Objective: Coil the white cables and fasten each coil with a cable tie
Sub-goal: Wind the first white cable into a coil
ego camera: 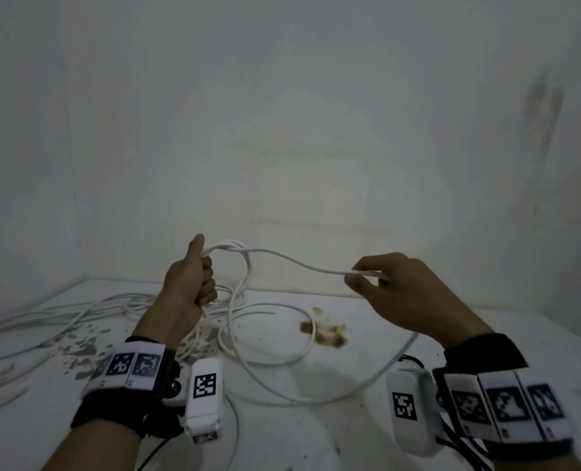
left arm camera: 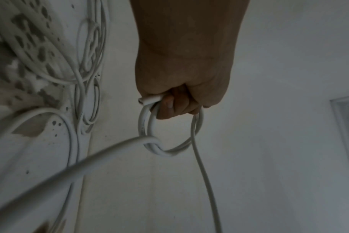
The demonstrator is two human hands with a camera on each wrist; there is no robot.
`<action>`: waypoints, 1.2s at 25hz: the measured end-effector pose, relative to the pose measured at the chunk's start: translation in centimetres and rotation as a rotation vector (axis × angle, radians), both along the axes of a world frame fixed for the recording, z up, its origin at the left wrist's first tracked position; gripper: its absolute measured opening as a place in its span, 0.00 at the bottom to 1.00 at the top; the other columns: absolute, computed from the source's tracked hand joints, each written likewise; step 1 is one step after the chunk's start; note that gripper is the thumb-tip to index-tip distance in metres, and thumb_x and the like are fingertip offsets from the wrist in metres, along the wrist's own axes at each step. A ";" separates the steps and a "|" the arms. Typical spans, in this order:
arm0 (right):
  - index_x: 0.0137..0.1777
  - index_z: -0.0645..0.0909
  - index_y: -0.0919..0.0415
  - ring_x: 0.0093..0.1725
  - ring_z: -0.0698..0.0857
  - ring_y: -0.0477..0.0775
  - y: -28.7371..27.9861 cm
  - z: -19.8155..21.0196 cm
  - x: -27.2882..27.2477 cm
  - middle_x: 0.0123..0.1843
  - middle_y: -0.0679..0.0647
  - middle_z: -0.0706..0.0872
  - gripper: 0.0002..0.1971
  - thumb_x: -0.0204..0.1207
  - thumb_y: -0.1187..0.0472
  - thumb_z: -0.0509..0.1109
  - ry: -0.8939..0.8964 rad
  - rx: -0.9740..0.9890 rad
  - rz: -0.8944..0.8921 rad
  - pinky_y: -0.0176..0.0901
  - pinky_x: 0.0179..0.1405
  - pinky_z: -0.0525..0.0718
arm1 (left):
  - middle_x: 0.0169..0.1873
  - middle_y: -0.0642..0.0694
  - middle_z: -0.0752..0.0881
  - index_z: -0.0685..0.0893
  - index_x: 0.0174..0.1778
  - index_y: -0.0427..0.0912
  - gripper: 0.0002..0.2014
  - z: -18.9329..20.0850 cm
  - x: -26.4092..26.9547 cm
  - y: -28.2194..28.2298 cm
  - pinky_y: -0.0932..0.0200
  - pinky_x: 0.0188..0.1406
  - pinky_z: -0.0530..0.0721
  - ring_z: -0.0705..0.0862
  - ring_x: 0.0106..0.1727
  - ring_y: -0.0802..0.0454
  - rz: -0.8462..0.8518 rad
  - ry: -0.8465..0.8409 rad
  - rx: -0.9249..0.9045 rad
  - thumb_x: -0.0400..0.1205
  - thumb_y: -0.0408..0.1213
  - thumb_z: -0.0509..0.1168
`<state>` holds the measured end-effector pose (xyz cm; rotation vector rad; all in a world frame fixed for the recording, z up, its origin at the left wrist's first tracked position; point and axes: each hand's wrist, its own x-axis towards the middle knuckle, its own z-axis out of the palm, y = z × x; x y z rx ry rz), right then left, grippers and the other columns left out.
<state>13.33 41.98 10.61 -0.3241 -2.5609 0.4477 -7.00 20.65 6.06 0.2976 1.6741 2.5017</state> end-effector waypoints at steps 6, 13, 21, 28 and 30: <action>0.56 0.85 0.50 0.48 0.83 0.56 -1.3 -2.5 -2.4 0.50 0.50 0.85 0.17 0.82 0.40 0.63 -0.146 0.181 -0.219 0.43 0.43 0.75 | 0.14 0.55 0.61 0.68 0.27 0.45 0.23 1.5 -0.1 -1.4 0.68 0.16 0.57 0.57 0.14 0.56 0.075 0.072 -0.099 0.87 0.53 0.57; 0.53 0.83 0.54 0.40 0.79 0.57 -2.4 -2.6 -3.0 0.39 0.50 0.77 0.17 0.84 0.41 0.62 0.040 0.191 -0.332 0.44 0.38 0.73 | 0.31 0.36 0.82 0.86 0.37 0.31 0.30 1.6 -0.3 -3.1 0.53 0.38 0.73 0.78 0.35 0.40 0.377 0.433 -0.718 0.87 0.55 0.56; 0.54 0.83 0.52 0.48 0.84 0.57 -4.5 -1.9 -2.0 0.51 0.53 0.85 0.13 0.84 0.45 0.64 -0.136 0.254 -0.147 0.44 0.42 0.75 | 0.14 0.55 0.59 0.64 0.31 0.47 0.23 2.5 -0.5 -1.7 0.67 0.12 0.59 0.56 0.12 0.59 -0.226 -0.036 0.216 0.89 0.56 0.49; 0.46 0.75 0.59 0.39 0.74 0.56 -8.5 -1.8 -1.1 0.39 0.51 0.72 0.08 0.84 0.56 0.63 -0.308 0.353 0.156 0.43 0.38 0.69 | 0.15 0.54 0.60 0.63 0.30 0.48 0.22 2.8 1.6 2.2 0.68 0.14 0.65 0.58 0.13 0.58 -0.325 -0.077 0.403 0.91 0.50 0.48; 0.42 0.71 0.57 0.36 0.72 0.54 -8.8 -1.7 -0.9 0.35 0.50 0.67 0.09 0.83 0.57 0.65 -0.293 0.375 0.170 0.43 0.37 0.68 | 0.16 0.54 0.59 0.64 0.30 0.48 0.22 2.8 2.1 2.7 0.66 0.14 0.65 0.58 0.14 0.58 -0.319 -0.069 0.380 0.91 0.50 0.49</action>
